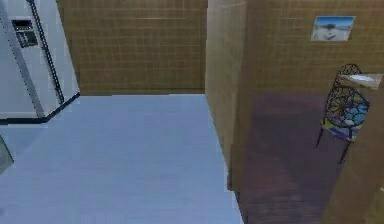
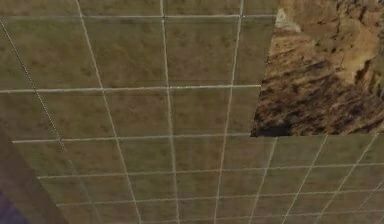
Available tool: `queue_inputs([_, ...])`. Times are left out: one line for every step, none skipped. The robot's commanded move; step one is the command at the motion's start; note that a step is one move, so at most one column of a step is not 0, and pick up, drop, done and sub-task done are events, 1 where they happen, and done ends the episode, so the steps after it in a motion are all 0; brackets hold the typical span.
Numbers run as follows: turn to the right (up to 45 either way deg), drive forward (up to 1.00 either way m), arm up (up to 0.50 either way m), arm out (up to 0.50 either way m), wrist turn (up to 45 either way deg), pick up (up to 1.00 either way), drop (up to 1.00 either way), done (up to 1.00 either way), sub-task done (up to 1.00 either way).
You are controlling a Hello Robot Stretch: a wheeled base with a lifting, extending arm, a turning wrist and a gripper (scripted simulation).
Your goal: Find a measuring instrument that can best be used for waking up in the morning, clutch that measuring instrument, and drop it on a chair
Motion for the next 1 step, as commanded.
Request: queue_inputs([0.0, 0.6, 0.0, 0.0, 0.0, 0.0, 0.0, 0.0, 0.0])
